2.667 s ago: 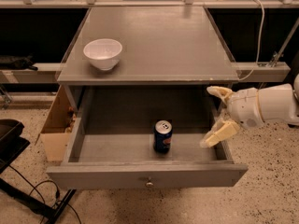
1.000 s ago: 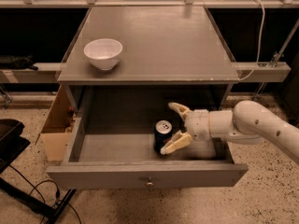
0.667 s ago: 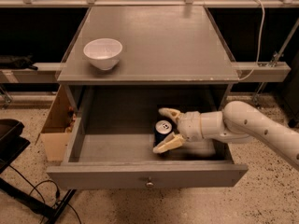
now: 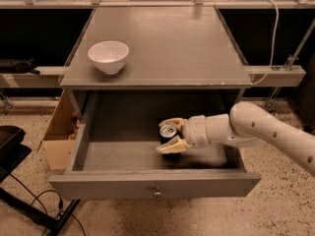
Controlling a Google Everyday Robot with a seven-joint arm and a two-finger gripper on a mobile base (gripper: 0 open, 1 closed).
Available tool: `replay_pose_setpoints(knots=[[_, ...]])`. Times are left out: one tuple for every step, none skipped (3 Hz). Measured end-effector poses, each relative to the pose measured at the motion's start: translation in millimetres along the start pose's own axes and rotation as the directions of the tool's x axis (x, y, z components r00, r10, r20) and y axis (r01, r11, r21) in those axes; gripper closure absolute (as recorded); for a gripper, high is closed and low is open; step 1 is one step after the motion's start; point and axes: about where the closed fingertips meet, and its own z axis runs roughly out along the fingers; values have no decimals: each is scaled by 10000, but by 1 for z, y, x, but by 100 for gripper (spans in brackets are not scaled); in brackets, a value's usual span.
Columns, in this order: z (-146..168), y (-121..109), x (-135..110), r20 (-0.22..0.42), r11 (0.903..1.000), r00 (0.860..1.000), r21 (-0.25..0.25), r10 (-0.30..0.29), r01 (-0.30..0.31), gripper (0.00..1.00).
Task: Pick pepsi can from top drawer and place on counter
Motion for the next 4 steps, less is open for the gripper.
replay_pose_setpoints(knots=[[-28, 1, -34, -442, 9995, 9988, 236, -216, 227, 86], [-73, -10, -123, -840, 9957, 9938, 498, -732, 775, 100], [-86, -35, -203, -776, 9900, 9895, 623, -1216, 1265, 100], [-75, -82, -269, -419, 9853, 9900, 999, -1347, 1383, 100]])
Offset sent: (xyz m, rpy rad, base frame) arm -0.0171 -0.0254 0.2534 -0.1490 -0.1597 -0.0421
